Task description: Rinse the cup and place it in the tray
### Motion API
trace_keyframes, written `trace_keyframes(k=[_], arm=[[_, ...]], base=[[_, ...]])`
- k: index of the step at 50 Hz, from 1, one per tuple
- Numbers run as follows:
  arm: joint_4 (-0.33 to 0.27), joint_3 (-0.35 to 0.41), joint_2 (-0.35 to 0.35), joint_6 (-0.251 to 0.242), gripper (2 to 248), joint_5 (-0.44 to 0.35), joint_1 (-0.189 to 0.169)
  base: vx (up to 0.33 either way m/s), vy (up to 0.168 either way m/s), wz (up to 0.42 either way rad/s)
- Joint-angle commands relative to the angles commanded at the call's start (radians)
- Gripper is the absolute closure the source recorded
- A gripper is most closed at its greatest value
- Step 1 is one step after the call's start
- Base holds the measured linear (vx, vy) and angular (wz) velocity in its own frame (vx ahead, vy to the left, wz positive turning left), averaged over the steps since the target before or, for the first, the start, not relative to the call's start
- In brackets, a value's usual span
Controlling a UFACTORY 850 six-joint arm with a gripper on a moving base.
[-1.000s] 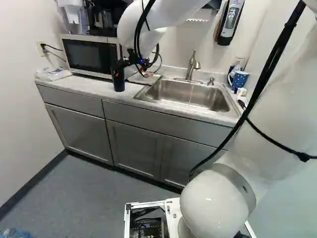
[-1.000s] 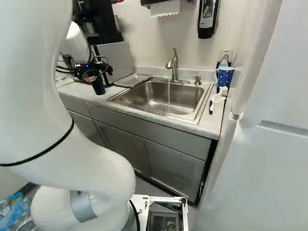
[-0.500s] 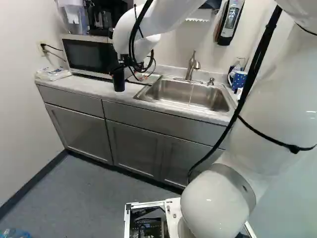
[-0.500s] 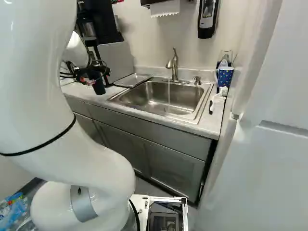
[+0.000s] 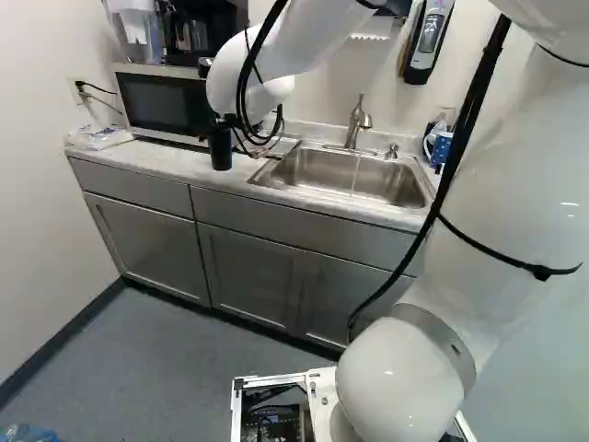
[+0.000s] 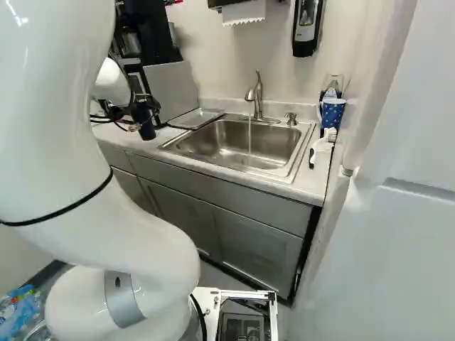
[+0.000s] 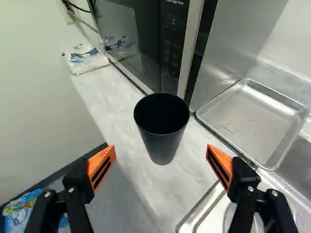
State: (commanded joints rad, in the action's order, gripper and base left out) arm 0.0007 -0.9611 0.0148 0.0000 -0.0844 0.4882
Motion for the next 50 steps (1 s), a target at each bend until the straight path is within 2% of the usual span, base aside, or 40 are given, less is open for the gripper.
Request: trace_keyframes(k=[50], arm=[[0.0,0.072,0.038,0.0,3,-0.29,0.016]], base=[[0.0,0.0,0.0]])
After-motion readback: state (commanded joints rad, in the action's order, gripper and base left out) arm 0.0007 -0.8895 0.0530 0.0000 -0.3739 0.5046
